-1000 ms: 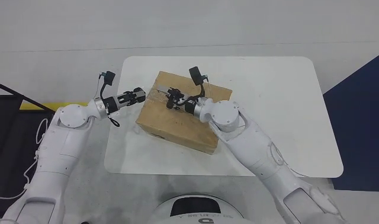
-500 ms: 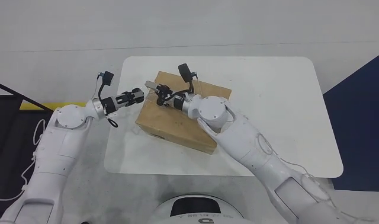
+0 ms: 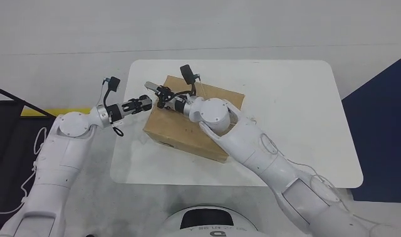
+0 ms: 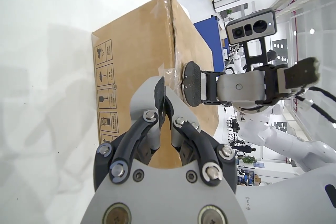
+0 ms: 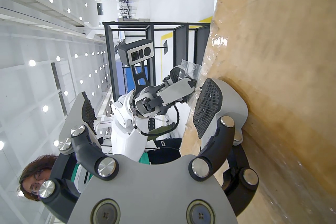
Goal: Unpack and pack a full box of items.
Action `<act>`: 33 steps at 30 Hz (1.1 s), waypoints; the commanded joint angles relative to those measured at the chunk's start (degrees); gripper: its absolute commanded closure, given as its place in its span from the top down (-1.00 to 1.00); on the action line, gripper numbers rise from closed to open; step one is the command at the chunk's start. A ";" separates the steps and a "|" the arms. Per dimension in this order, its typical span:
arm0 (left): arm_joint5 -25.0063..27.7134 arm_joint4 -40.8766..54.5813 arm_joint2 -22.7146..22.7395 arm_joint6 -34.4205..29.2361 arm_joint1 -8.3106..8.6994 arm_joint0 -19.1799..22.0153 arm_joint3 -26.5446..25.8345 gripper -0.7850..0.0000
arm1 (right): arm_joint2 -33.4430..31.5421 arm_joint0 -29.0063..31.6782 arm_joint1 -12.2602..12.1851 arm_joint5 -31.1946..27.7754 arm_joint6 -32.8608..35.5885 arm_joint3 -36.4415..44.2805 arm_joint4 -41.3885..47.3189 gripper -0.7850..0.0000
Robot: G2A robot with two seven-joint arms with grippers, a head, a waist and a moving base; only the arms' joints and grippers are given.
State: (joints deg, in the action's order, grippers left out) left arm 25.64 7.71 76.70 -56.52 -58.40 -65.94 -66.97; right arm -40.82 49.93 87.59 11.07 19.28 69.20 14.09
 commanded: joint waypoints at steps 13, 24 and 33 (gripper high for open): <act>1.11 3.33 2.34 -0.95 0.70 0.58 1.42 1.00 | -0.07 -0.60 2.03 -2.23 -1.35 -2.61 1.87 1.00; 3.10 7.04 9.46 -5.41 2.64 1.60 6.34 1.00 | -9.90 12.02 -1.54 -12.77 -0.99 13.82 -2.78 1.00; 5.03 5.72 11.73 -10.07 3.95 2.32 8.99 1.00 | -21.69 33.81 -5.80 -12.28 -4.83 32.58 -12.20 1.00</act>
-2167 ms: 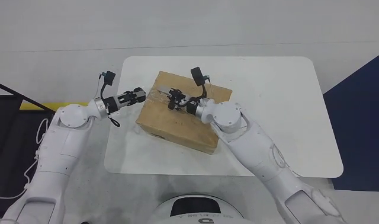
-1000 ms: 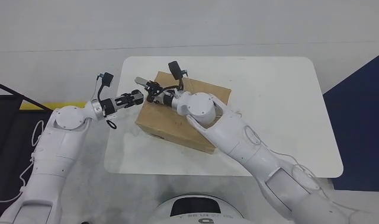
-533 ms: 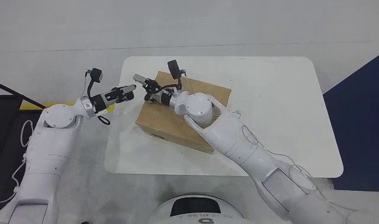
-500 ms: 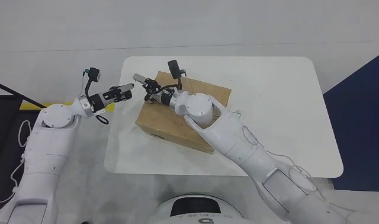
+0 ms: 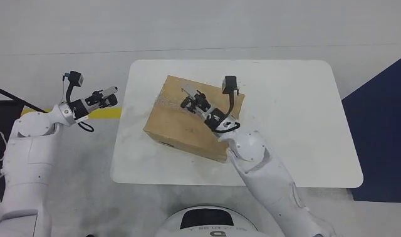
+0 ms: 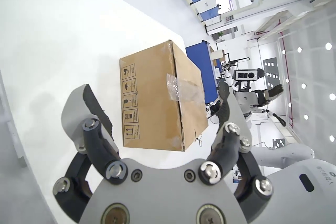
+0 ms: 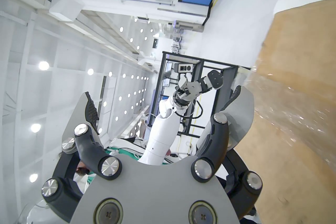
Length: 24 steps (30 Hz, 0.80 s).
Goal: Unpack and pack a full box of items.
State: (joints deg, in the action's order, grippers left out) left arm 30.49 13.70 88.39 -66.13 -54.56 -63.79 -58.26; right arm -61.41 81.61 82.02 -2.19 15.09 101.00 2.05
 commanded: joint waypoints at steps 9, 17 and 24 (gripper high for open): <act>0.34 -0.59 0.05 -1.41 0.30 0.67 0.84 1.00 | -3.84 4.95 -0.85 8.60 -2.95 2.49 -0.29 1.00; 0.34 -0.59 0.05 -1.41 0.30 0.67 0.84 1.00 | 4.15 -7.10 1.03 18.88 -2.72 -5.10 -0.25 1.00; 0.34 -0.59 0.05 -1.41 0.30 0.67 0.84 1.00 | 12.64 -16.44 3.71 22.67 -3.48 -10.80 0.71 1.00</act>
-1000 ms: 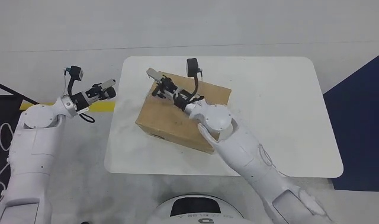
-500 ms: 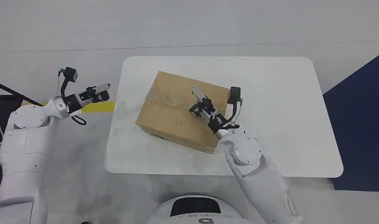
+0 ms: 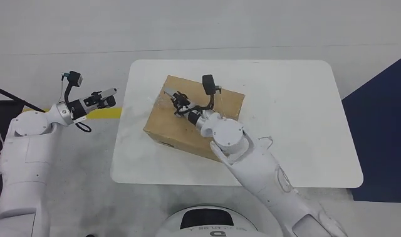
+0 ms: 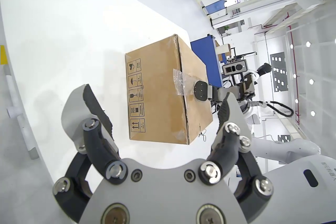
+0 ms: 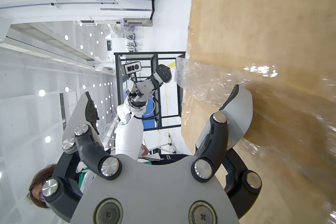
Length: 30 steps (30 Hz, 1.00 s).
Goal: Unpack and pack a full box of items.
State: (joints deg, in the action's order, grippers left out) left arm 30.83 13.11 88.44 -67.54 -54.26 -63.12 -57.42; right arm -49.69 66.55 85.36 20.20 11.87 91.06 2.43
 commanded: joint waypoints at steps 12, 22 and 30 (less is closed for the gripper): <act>0.00 0.00 0.00 0.00 0.00 0.00 0.00 1.00 | 8.08 -13.70 5.65 -1.76 -3.89 -13.82 7.19 1.00; 0.00 0.00 0.00 0.00 0.00 0.00 0.00 1.00 | 6.49 -13.12 6.08 1.16 -3.81 -17.48 6.90 1.00; 0.00 0.00 0.00 0.00 0.00 0.00 0.00 1.00 | 2.68 -5.67 4.01 2.30 -3.47 -8.37 1.94 1.00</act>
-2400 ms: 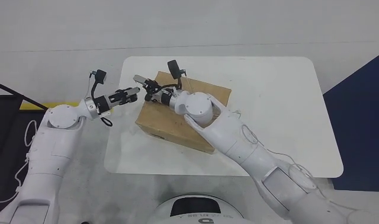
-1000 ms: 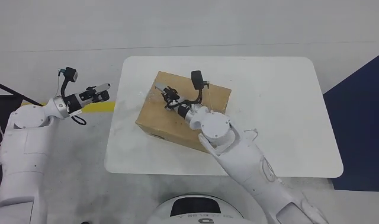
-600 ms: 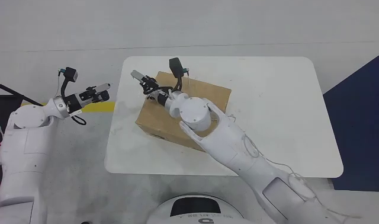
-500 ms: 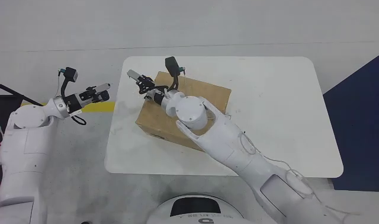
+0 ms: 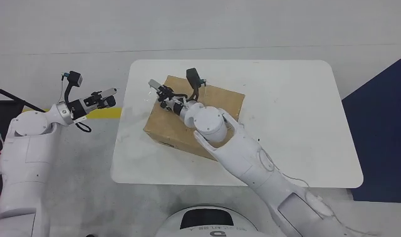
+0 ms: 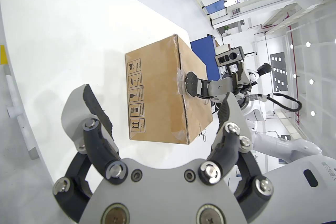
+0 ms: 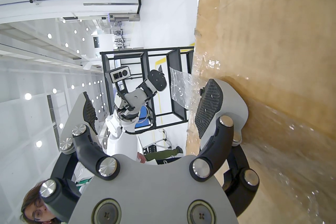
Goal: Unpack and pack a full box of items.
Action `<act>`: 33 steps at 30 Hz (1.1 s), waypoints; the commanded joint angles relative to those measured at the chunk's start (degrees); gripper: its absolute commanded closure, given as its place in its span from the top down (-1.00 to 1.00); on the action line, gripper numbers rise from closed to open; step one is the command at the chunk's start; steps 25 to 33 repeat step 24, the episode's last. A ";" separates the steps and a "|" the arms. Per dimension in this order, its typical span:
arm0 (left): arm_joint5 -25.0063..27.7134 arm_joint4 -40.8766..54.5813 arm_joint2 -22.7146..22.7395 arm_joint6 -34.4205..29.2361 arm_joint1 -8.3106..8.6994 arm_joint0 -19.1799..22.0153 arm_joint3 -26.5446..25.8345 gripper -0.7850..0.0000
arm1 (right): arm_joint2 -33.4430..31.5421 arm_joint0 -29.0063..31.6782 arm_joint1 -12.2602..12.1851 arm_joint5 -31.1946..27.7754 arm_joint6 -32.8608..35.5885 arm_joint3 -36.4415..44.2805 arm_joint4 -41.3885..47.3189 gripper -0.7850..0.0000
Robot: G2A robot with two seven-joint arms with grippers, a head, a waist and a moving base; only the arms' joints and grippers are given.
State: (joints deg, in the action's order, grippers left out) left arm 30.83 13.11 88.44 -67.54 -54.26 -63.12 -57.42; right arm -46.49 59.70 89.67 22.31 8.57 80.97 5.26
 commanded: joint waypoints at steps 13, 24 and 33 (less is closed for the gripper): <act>0.00 0.00 0.00 0.00 0.00 0.00 0.00 1.00 | -10.35 16.34 -4.08 -0.80 1.18 19.91 -7.00 1.00; 0.00 0.00 0.00 0.00 0.00 0.00 0.00 1.00 | -25.58 34.23 -7.85 -18.74 6.53 34.18 -10.52 1.00; 0.00 0.00 0.00 0.00 0.00 0.00 0.00 1.00 | -25.58 34.23 -7.85 -18.74 6.53 34.18 -10.52 1.00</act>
